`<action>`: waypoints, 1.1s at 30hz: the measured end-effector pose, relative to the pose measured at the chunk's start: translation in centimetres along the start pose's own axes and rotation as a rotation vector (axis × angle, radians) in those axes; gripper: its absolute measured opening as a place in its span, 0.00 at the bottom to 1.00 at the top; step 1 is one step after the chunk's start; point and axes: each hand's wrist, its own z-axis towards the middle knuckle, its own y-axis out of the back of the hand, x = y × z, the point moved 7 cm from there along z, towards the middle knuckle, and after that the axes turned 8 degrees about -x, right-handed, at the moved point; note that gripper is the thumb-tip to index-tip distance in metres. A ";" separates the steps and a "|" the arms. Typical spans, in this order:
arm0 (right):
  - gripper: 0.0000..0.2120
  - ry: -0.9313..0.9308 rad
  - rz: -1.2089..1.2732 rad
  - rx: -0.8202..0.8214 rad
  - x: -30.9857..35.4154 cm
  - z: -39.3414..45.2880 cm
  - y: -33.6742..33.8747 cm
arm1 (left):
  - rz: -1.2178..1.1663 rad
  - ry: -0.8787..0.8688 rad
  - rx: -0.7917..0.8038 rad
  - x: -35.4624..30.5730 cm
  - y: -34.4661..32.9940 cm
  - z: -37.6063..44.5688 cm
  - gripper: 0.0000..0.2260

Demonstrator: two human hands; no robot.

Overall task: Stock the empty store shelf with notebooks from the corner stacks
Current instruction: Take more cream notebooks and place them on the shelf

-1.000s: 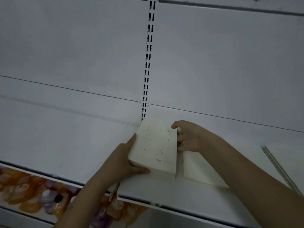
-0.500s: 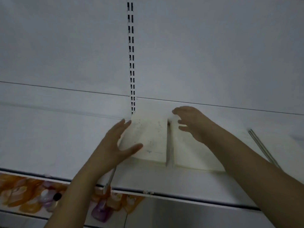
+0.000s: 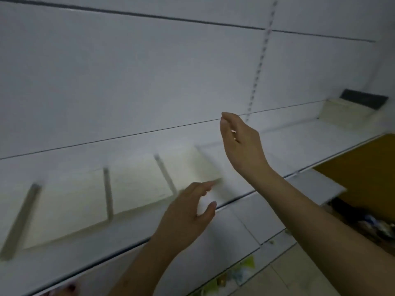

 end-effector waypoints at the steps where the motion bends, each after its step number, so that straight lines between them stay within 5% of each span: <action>1: 0.22 0.019 -0.033 -0.042 -2.0 0.4 3.6 | -0.026 -0.030 0.044 -2.0 -3.1 1.1 0.20; 8: 0.22 -0.054 -0.197 -0.266 -16.5 2.2 26.5 | -0.124 -0.206 0.165 -15.7 -22.4 8.1 0.21; 13: 0.23 -0.112 -0.232 -0.319 -24.3 3.1 36.0 | -0.115 -0.250 0.211 -21.4 -32.8 11.2 0.23; 23: 0.25 -0.151 -0.341 -0.330 -40.0 10.4 44.2 | -0.124 -0.316 0.211 -25.4 -49.6 22.6 0.23; 33: 0.26 -0.144 -0.449 -0.243 -56.4 27.1 47.5 | -0.022 -0.344 0.162 -24.9 -66.1 40.6 0.23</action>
